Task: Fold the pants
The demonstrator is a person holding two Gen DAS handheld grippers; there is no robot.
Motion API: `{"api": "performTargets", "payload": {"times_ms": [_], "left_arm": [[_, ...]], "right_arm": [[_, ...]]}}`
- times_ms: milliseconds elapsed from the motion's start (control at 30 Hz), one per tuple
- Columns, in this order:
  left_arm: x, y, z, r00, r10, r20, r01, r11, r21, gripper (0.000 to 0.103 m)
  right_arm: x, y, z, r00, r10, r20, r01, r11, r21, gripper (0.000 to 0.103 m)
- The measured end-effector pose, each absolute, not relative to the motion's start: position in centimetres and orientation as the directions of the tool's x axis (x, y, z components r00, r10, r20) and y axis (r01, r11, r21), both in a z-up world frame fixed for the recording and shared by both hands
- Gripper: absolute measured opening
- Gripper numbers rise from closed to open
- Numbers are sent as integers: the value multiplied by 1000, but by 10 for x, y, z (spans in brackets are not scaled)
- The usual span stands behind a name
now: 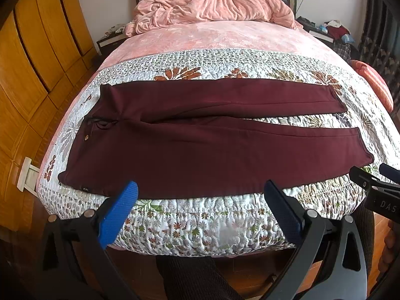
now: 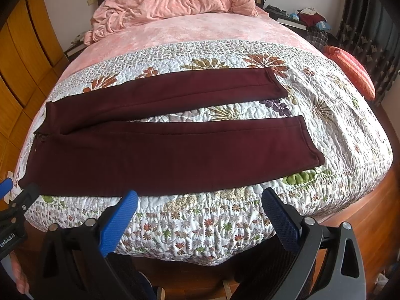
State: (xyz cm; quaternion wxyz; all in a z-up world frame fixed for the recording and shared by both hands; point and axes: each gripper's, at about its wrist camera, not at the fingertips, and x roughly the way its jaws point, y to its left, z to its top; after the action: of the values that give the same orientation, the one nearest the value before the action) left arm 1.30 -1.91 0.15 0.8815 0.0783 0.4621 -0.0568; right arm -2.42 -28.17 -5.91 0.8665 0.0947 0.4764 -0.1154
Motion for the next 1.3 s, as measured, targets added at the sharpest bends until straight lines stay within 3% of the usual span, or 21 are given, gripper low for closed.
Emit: {"api": "performTargets", "payload": {"times_ms": [1300], "left_arm": [[29,-19,-14,532,-31,-846,178,981,76,100]], "right_arm": [[-6,-315,-61,532,-80,-843,276,957,83,99]]}}
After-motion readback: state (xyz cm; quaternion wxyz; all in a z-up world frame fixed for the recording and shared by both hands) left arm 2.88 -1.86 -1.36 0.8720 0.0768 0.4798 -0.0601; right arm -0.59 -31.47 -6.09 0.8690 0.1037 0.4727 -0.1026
